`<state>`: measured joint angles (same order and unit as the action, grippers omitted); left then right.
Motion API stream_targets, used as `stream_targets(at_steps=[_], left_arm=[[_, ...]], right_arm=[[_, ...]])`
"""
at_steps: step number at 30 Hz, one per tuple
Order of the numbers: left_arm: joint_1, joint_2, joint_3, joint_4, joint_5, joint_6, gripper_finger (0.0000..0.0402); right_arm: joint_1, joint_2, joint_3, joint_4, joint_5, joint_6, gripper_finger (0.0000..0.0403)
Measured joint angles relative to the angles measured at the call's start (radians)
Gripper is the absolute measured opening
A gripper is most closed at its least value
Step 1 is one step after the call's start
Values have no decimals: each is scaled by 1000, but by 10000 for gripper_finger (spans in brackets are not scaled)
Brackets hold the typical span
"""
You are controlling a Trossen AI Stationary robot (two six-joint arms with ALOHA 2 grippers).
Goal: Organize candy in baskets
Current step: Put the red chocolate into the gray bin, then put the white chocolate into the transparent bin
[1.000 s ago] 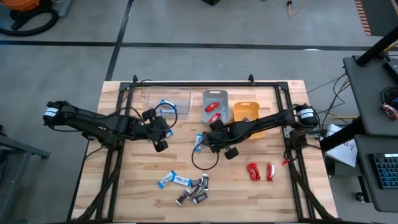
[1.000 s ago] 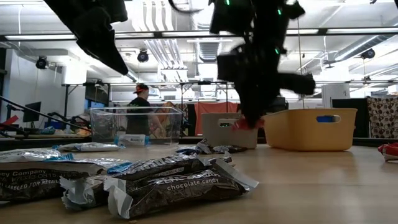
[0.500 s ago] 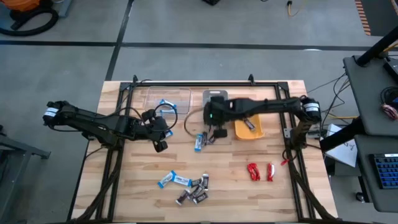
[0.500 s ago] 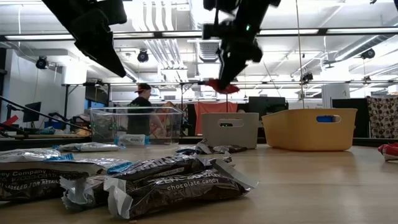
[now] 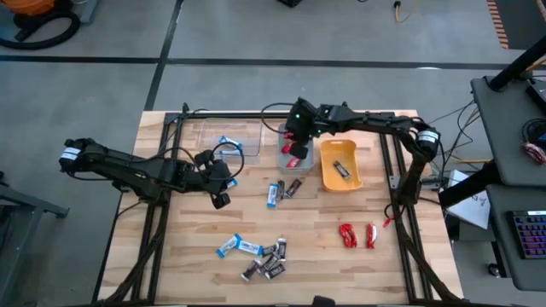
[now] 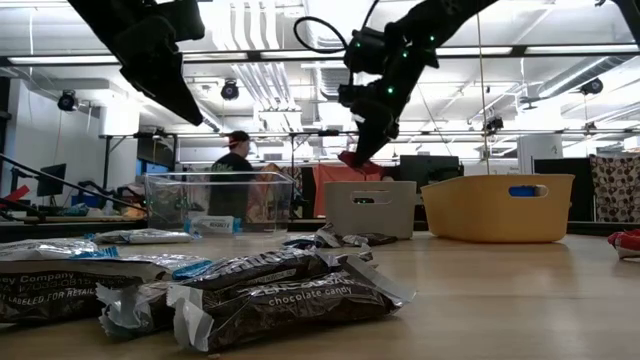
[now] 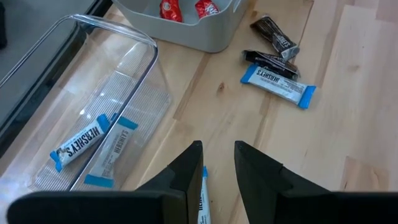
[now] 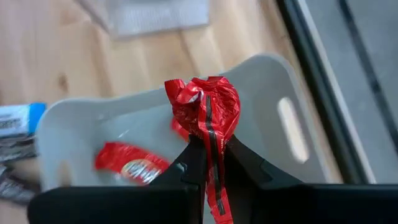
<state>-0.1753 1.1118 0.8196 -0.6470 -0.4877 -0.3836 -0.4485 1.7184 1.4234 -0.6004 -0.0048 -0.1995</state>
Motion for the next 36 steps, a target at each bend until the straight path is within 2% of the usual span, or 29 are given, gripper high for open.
stream_targets(at_steps=[13, 18, 27, 36], left_arm=[[0, 0, -15, 3, 0, -3, 76], [0, 0, -16, 3, 0, -3, 76], [0, 0, -16, 4, 0, -3, 76], [0, -1, -16, 11, 1, -50, 76]], right_arm=[[-6, 1, -45, 99, 6, -50, 37], [-6, 1, -48, 122, 56, -45, 59], [-9, 1, -48, 124, 59, 1, 112], [-2, -34, -37, 97, 57, 22, 116]])
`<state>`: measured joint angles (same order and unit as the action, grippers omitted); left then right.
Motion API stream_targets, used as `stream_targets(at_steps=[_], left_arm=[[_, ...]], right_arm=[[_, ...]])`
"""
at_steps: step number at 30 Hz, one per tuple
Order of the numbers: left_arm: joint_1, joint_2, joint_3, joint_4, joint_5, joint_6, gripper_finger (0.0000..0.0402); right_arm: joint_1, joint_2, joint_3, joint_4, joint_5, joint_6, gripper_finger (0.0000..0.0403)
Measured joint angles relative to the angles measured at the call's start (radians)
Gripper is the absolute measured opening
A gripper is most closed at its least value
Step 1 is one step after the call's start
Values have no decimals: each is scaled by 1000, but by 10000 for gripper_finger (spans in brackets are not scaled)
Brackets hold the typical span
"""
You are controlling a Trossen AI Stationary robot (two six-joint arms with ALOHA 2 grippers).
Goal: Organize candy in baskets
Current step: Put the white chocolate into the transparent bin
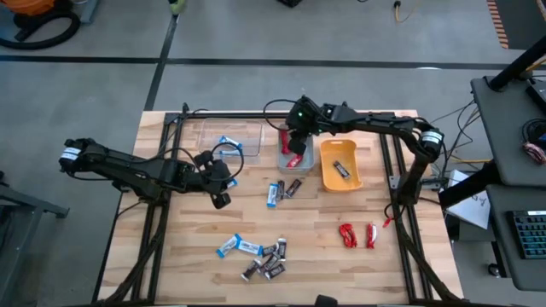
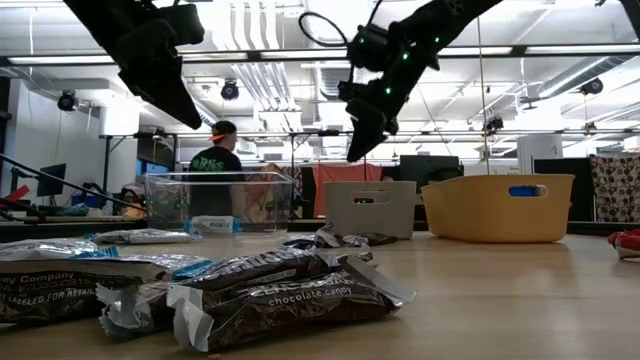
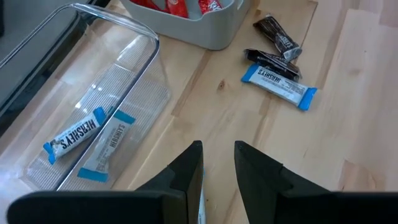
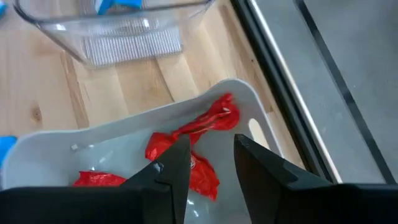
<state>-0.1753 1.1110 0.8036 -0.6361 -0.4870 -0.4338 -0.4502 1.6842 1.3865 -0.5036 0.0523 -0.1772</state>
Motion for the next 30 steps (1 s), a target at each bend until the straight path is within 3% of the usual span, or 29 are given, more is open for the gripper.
stream_targets(at_steps=[18, 25, 30], left_arm=[[-5, 0, -31, -17, 134, -110, 76], [-13, 0, -39, -48, 183, -126, 76], [-21, 0, -112, -8, 182, -126, 76]], right_arm=[[228, -239, -18, -157, -8, 95, 98], [343, -281, -21, -184, -8, 112, 101], [401, -287, -38, -202, -8, 114, 102]])
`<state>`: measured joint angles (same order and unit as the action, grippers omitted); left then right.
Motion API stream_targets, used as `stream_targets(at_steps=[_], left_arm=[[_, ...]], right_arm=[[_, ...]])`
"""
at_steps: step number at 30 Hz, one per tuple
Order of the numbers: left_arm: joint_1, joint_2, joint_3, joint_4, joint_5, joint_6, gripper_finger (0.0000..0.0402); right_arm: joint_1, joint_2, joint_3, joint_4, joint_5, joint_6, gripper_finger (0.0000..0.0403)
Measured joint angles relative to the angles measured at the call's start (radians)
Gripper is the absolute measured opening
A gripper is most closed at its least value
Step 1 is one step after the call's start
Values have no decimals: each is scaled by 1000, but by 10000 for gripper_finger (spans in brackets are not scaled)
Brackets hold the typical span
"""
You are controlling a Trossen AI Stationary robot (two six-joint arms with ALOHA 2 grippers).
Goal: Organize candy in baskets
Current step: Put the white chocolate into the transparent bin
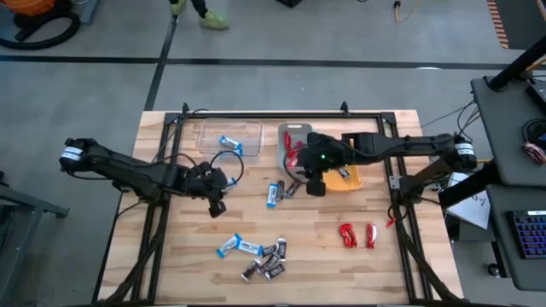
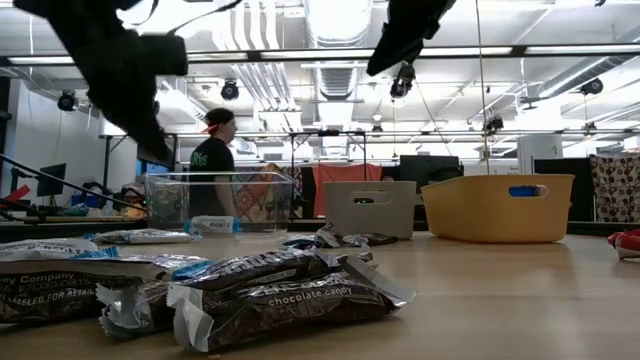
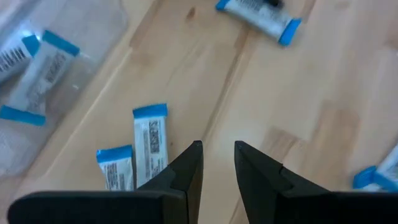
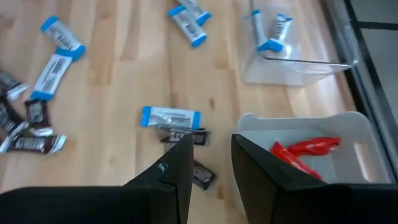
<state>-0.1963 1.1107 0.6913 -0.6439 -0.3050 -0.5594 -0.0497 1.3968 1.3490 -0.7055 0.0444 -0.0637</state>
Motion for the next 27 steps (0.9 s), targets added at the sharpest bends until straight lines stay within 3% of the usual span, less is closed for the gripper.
stream_targets(at_steps=[6, 13, 18, 27], left_arm=[[0, 0, -126, 123, -24, 9, 88], [1, 0, -205, 251, -149, 49, 144], [0, 0, -250, 309, -173, 74, 177], [1, 0, -341, 457, -200, 59, 185]], right_arm=[[30, -15, -56, 6, 0, 2, 102], [30, -22, -113, 79, 0, 13, 102], [30, -22, -129, 91, 0, 17, 102], [30, -22, -141, 115, 0, 27, 102]])
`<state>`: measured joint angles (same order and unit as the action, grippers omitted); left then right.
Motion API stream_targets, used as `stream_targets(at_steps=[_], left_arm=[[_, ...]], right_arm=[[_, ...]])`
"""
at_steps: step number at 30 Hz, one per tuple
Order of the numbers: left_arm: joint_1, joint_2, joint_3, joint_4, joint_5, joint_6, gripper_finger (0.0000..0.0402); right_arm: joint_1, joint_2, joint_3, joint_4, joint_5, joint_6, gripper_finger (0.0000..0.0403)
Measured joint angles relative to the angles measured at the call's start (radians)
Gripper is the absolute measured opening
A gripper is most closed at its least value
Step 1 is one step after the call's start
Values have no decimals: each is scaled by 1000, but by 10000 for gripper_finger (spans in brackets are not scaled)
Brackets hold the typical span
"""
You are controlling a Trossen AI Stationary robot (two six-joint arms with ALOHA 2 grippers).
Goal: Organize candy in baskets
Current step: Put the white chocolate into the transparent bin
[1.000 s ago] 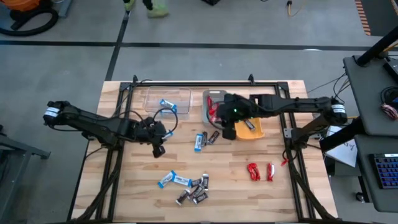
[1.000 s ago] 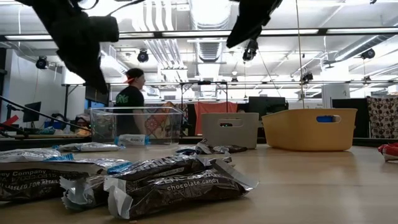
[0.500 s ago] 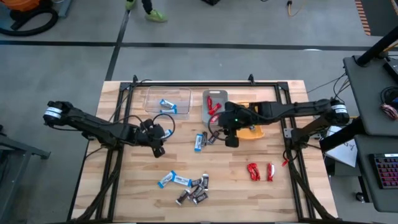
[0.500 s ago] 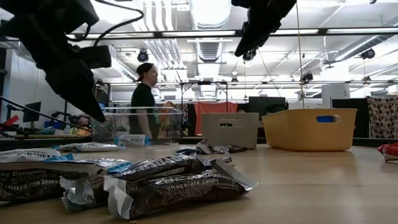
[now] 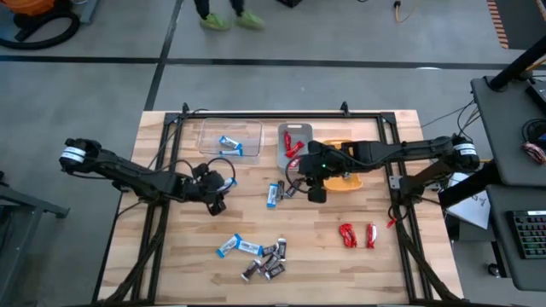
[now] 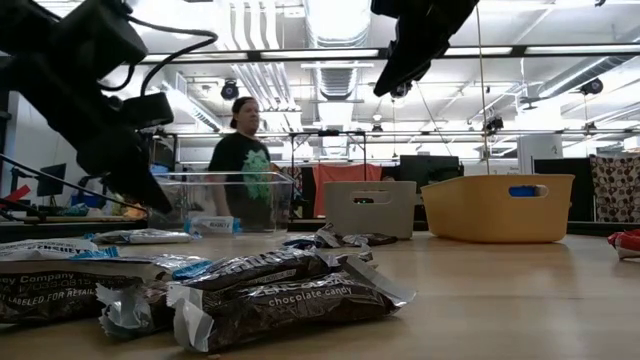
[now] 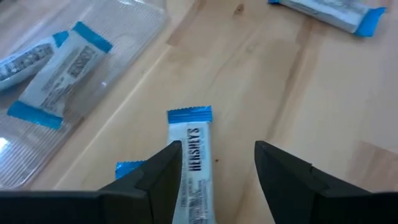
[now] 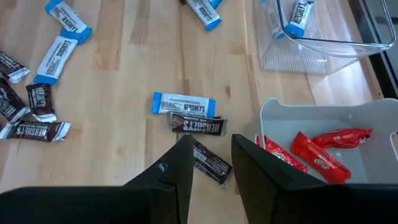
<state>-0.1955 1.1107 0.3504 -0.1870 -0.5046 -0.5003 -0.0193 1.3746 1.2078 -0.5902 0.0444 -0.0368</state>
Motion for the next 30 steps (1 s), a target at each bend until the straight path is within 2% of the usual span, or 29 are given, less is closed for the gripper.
stream_targets(at_steps=[6, 14, 30], left_arm=[[0, 0, -40, 22, -59, -17, 185], [0, 0, -49, 48, -62, 48, 185], [0, 0, -124, 170, -71, 50, 185]], right_arm=[[0, 0, -4, 5, 0, 0, 102], [0, 0, -23, 10, 0, 3, 102], [0, 0, -57, 49, 0, 3, 102]])
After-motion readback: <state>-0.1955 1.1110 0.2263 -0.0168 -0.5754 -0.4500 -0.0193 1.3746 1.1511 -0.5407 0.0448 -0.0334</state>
